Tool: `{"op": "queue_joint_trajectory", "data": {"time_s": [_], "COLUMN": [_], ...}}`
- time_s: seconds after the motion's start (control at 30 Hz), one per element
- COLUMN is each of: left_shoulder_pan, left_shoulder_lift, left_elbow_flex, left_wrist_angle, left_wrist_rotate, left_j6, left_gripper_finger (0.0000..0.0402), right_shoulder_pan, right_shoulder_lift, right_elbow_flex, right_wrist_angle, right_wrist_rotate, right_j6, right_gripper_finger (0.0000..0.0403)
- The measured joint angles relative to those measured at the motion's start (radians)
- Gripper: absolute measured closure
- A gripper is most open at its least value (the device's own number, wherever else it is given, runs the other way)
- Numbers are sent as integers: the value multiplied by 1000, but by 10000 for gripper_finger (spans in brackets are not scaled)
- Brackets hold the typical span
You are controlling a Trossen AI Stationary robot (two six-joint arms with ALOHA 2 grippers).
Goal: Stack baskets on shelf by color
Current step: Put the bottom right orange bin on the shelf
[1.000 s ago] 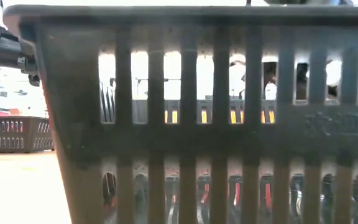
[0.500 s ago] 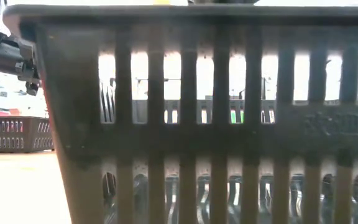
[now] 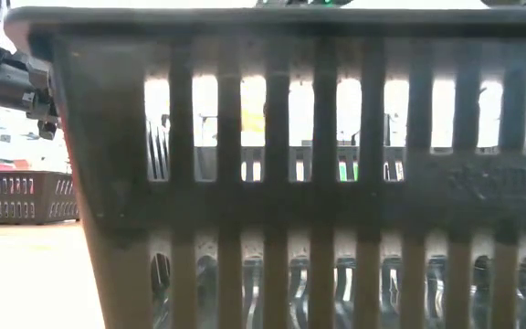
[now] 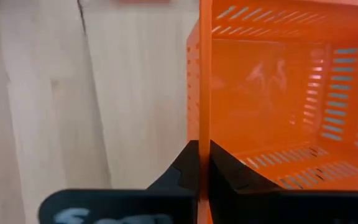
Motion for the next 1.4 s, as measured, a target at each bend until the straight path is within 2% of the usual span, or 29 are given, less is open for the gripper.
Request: {"op": "queue_joint_trajectory", "data": {"time_s": [0.3,0.47,0.8,1.13,1.4], "left_shoulder_pan": [0,0,0,0,0], "left_shoulder_lift": [0,0,0,0,0], "left_elbow_flex": [0,0,0,0,0], "left_wrist_angle": [-1,0,0,0,13], "left_wrist_rotate": [10,27,56,57,55], "left_j6": [-1,-1,-16,-13,55], "left_gripper_finger": [346,346,346,346,346], "right_shoulder_pan": [2,-6,-3,-1,28], "right_shoulder_lift": [122,125,122,99,-4], "right_elbow_flex": [1,1,-101,-154,-153], "right_wrist_angle": [-126,-149,-150,-111,-92], "right_wrist_rotate": [-9,-114,-153,-162,-160], "right_j6": [38,54,46,-6,-32], "right_gripper_finger": [402,402,399,332,286]}}
